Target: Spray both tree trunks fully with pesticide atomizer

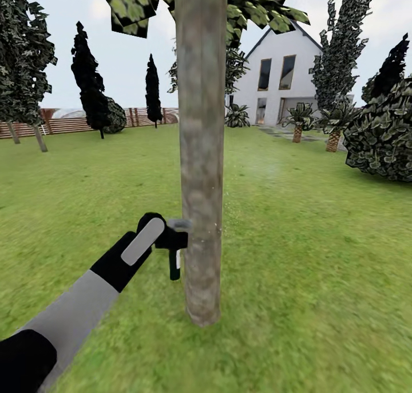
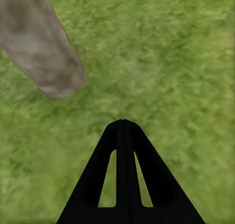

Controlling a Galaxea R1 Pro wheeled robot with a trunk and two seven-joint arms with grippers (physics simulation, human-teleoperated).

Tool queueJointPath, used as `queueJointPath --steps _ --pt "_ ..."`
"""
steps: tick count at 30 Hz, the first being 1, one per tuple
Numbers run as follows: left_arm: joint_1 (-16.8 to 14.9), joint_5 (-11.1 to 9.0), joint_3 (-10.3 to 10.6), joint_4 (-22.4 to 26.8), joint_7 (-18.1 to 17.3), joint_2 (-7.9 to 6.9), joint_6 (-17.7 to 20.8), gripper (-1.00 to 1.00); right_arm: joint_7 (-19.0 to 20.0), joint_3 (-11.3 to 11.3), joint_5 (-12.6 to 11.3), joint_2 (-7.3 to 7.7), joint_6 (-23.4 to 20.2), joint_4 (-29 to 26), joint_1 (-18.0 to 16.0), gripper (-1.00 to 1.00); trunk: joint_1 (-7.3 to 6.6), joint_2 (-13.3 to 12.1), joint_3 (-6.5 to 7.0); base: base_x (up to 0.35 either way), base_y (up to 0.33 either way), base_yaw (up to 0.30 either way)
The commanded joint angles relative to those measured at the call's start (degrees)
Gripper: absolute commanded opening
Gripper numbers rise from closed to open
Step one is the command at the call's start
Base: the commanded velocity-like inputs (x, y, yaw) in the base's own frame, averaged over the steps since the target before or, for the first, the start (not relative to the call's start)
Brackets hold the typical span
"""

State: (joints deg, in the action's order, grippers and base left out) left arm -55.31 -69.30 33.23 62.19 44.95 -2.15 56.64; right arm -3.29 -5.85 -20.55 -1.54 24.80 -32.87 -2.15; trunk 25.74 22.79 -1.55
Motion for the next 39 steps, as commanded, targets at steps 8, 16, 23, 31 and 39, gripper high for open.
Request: queueJointPath --steps 8,16,23,31,39 --pt "-15.8 -1.1 -0.5 -11.2 1.5 6.88 2.7 -1.0 -0.4 -0.5 -0.3 0.02 0.1 0.1 -0.1 -1.0 0.04 0.1 -0.16 0.0 0.0 0.0" --pt "-29.8 -10.2 -0.6 -17.8 7.0 10.15 3.1 -1.0 -0.4 -0.5 -0.1 -0.11 0.1 1.3 -0.1 -1.0 0.04 0.1 -0.16 0.0 0.0 0.0" --pt "-38.8 -15.0 -0.7 -21.5 9.9 10.73 3.4 -1.0 -0.4 -0.5 -0.1 -0.13 0.0 1.4 -0.1 -1.0 0.04 0.1 -0.16 0.0 0.0 0.0" --pt "-41.5 -20.9 -0.7 -20.4 10.0 11.05 3.4 -1.0 -0.4 -0.5 -0.1 -0.13 0.0 1.4 -0.1 -1.0 0.04 0.1 -0.16 0.0 0.0 0.0" --pt "-24.5 -20.4 0.9 -11.9 10.1 10.55 3.4 -1.0 -0.3 -0.6 0.0 -0.13 0.0 1.4 -0.1 -1.0 0.04 0.1 -0.16 0.0 0.0 0.0"
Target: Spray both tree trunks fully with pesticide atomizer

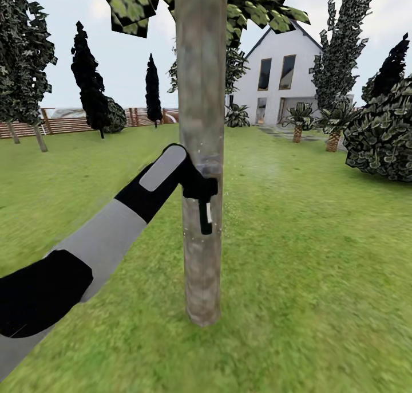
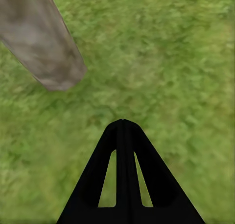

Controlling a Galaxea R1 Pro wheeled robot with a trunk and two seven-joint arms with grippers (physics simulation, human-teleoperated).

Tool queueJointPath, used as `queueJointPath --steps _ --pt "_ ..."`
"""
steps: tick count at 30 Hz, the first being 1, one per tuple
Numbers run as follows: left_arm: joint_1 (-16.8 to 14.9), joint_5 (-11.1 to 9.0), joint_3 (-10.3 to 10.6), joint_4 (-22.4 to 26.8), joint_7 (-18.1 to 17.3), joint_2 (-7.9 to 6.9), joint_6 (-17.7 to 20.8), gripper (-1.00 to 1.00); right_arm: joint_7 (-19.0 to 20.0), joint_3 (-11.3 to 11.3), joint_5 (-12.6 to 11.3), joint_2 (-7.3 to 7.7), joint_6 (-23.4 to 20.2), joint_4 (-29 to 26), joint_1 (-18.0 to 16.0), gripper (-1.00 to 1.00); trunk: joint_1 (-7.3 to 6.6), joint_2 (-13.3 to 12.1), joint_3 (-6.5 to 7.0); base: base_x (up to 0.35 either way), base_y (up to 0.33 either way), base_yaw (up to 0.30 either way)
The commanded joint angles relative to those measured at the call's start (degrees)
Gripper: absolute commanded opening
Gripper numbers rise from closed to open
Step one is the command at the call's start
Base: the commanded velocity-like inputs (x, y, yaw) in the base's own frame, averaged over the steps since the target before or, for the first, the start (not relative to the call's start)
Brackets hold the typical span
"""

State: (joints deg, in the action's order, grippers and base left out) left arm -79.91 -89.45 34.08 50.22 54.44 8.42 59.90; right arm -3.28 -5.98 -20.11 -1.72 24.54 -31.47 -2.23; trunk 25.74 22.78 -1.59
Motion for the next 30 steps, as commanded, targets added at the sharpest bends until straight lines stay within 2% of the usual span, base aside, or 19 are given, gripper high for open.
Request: queueJointPath --steps 1,5,10,11,12,13,15,16,17,19,22,23,25,30 --pt "2.7 -0.2 1.0 1.0 0.7 -0.08 0.1 -1.0 -0.3 -0.4 -0.4 0.05 0.2 0.0 -0.1 -1.0 0.04 0.1 -0.12 0.0 0.0 0.0" --pt "8.7 0.0 2.4 2.0 0.8 -0.18 0.1 -1.0 -0.4 -0.4 -0.8 0.13 0.3 -0.1 -0.1 -1.0 0.04 0.1 -0.12 0.0 0.0 0.0" --pt "16.0 0.0 2.6 3.5 0.7 -0.98 0.1 -1.0 -0.4 -0.4 -0.8 0.2 0.4 0.0 -0.1 -1.0 0.04 0.1 -0.12 0.0 0.0 0.0" --pt "16.9 0.5 2.6 3.7 0.7 -1.19 0.0 -1.0 -0.3 -0.4 -0.6 0.21 0.5 0.0 -0.1 -1.0 0.04 0.1 -0.12 0.0 0.0 0.0" --pt "17.6 2.1 2.6 3.8 0.6 -1.39 -0.3 -1.0 -0.3 -0.4 -0.5 0.22 0.5 0.0 -0.1 -1.0 0.04 0.1 -0.12 0.0 0.0 0.0" --pt "19.0 5.7 2.6 3.9 0.5 -1.56 -0.8 -1.0 -0.3 -0.4 -0.4 0.21 0.5 0.0 -0.1 -1.0 0.04 0.1 -0.12 0.0 0.0 0.0" --pt "22.0 10.9 2.5 4.5 0.3 -1.68 -1.2 -1.0 -0.3 -0.4 -0.4 0.16 0.5 0.0 -0.1 -1.0 0.04 0.1 -0.12 0.0 0.0 0.0" --pt "24.0 12.3 2.4 5.3 0.2 -1.75 -1.7 -1.0 -0.3 -0.4 -0.4 0.15 0.5 0.0 -0.1 -1.0 0.04 0.1 -0.12 0.0 0.006 0.0" --pt "25.4 12.9 2.4 6.0 0.1 -1.88 -2.2 -1.0 -0.3 -0.4 -0.4 0.15 0.5 0.0 -0.1 -1.0 0.04 0.1 -0.12 0.0 0.054 0.0" --pt "28.1 13.5 2.2 7.3 -0.2 -2.9 -3.3 -1.0 -0.3 -0.5 -0.3 0.14 0.5 0.0 -0.1 -1.0 0.04 0.1 -0.12 0.0 0.185 -0.054" --pt "29.4 13.8 2.2 8.5 -3.0 -5.76 -4.8 -1.0 -0.3 -0.6 -0.3 0.14 0.5 0.0 -0.1 -1.0 0.04 0.1 -0.12 0.0 0.29 -0.175" --pt "29.6 13.8 2.2 8.6 -3.5 -6.3 -5.2 -1.0 -0.3 -0.6 -0.3 0.14 0.6 0.0 -0.1 -1.0 0.04 0.1 -0.12 0.0 0.32 -0.223" --pt "30.5 13.9 2.1 8.7 -4.1 -6.96 -5.8 -1.0 -0.3 -0.6 -0.3 0.14 0.6 0.0 -0.1 -1.0 0.04 0.1 -0.12 0.0 0.329 -0.235" --pt "31.5 13.8 1.9 8.6 -4.9 -7.47 -6.1 -1.0 -0.3 -0.6 -0.3 0.14 0.6 0.0 -0.1 -1.0 0.04 0.1 -0.12 0.0 0.345 -0.244"
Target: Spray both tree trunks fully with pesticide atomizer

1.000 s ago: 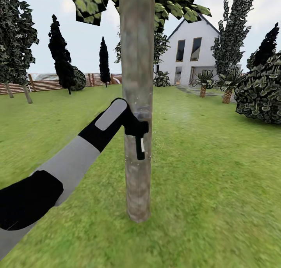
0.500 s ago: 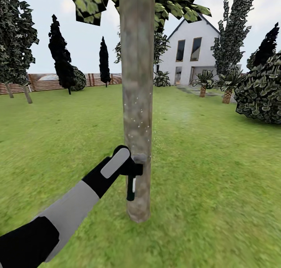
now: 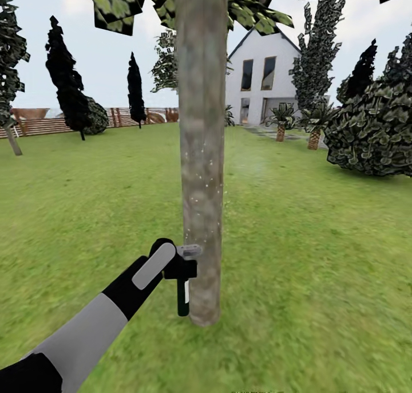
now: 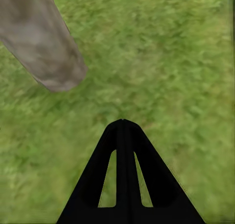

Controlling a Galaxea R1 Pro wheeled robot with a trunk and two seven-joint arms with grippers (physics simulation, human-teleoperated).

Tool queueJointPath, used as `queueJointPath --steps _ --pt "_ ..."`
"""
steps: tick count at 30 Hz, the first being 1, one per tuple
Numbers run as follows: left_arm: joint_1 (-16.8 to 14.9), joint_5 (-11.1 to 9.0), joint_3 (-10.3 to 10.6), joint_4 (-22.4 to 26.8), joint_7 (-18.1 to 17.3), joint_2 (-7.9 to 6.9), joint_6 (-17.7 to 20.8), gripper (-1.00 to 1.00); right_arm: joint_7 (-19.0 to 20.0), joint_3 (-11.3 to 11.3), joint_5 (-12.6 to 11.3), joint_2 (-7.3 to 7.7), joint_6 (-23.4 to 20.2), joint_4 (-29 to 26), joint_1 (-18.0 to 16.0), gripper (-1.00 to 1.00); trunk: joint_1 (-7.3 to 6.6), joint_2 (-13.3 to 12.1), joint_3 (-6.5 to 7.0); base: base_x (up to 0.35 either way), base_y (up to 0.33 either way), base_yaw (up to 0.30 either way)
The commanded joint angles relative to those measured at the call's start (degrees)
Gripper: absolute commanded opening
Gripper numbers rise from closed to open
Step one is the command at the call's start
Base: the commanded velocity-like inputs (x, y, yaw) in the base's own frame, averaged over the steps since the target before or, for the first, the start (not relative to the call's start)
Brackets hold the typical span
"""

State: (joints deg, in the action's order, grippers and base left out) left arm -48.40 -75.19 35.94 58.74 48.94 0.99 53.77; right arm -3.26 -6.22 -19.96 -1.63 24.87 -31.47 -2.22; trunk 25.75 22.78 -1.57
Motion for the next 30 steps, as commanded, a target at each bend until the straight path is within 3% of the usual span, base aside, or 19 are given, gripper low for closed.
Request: queueJointPath --steps 1,6,13,30 --pt "0.0 -0.5 0.1 0.0 0.1 -0.06 0.0 -1.0 -0.3 -0.4 -0.4 0.04 0.3 0.0 -0.1 -1.0 0.04 0.1 -0.13 0.0 0.349 -0.246" --pt "0.1 -0.4 0.0 -0.1 -1.3 -0.29 0.0 -1.0 -0.3 -0.4 -0.5 0.04 0.3 -0.1 -0.1 -1.0 0.04 0.1 -0.13 0.0 0.35 -0.246" --pt "0.2 -0.3 0.1 0.2 -3.4 -2.15 -0.2 -1.0 -0.3 -0.2 -0.7 0.13 0.3 -0.1 -0.1 -1.0 0.04 0.1 -0.13 0.0 0.35 -0.246" --pt "0.2 -0.3 0.2 0.2 -4.0 -2.49 -1.4 -1.0 -0.3 -0.3 -0.6 0.13 0.3 -0.1 -0.1 -1.0 0.04 0.1 -0.13 0.05 0.35 -0.169"
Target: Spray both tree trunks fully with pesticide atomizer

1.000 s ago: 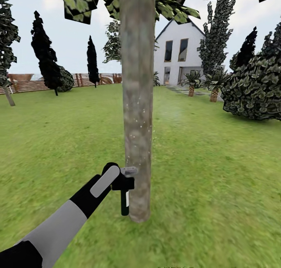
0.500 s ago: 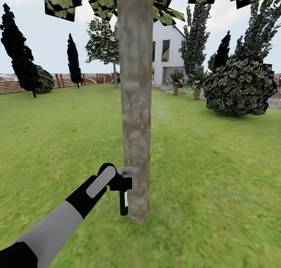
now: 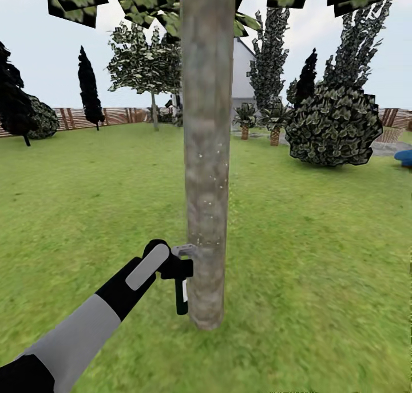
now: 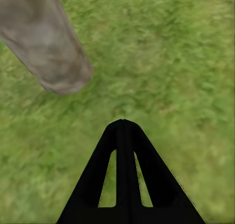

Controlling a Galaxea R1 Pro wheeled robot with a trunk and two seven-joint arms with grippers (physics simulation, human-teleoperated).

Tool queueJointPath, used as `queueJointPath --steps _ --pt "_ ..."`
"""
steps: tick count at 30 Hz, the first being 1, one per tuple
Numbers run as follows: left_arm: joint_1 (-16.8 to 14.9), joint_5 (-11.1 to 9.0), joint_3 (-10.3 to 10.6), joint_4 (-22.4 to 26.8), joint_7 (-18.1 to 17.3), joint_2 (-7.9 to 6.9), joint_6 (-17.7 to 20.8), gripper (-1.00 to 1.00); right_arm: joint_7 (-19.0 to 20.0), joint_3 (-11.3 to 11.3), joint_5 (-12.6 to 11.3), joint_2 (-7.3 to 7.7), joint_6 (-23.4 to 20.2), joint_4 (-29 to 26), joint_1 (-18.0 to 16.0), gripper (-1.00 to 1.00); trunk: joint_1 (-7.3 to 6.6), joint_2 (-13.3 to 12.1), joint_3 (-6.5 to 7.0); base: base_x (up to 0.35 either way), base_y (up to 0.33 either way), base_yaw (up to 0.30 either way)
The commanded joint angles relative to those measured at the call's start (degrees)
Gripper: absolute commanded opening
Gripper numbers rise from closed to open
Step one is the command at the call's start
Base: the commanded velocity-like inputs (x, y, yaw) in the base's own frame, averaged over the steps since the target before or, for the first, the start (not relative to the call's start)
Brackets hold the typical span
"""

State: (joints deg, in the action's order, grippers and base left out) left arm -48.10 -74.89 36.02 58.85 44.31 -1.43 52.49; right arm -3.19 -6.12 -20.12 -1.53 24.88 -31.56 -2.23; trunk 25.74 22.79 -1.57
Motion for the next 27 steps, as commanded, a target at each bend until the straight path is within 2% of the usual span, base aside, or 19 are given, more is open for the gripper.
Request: queueJointPath --steps 1,8,16,20,27 --pt "-0.1 -0.6 0.2 0.1 0.6 -0.11 -0.1 -1.0 -0.3 -0.4 -0.4 0.04 0.3 0.0 -0.1 -1.0 0.04 0.1 -0.13 0.07 0.35 -0.24" --pt "1.6 -0.6 0.3 0.2 0.6 -0.07 -0.1 -1.0 -0.3 -0.4 -0.4 0.04 0.3 0.0 -0.1 -1.0 0.04 0.1 -0.13 0.024 0.35 -0.245" --pt "1.8 -0.6 0.3 0.3 0.5 -0.06 -0.5 -1.0 -0.3 -0.4 -0.4 0.04 0.3 0.0 -0.1 -1.0 0.04 0.1 -0.13 0.0 0.35 -0.247" --pt "1.8 -0.5 0.3 0.2 -2.2 -0.13 -0.6 -1.0 -0.3 -0.4 -0.4 0.04 0.3 0.0 -0.1 -1.0 0.04 0.1 -0.13 0.0 0.35 -0.247" --pt "1.8 -0.4 0.4 0.1 -2.8 -0.23 -0.7 -1.0 -0.3 -0.4 -0.4 0.04 0.3 0.0 -0.1 -1.0 0.04 0.1 -0.13 0.0 0.35 -0.247"
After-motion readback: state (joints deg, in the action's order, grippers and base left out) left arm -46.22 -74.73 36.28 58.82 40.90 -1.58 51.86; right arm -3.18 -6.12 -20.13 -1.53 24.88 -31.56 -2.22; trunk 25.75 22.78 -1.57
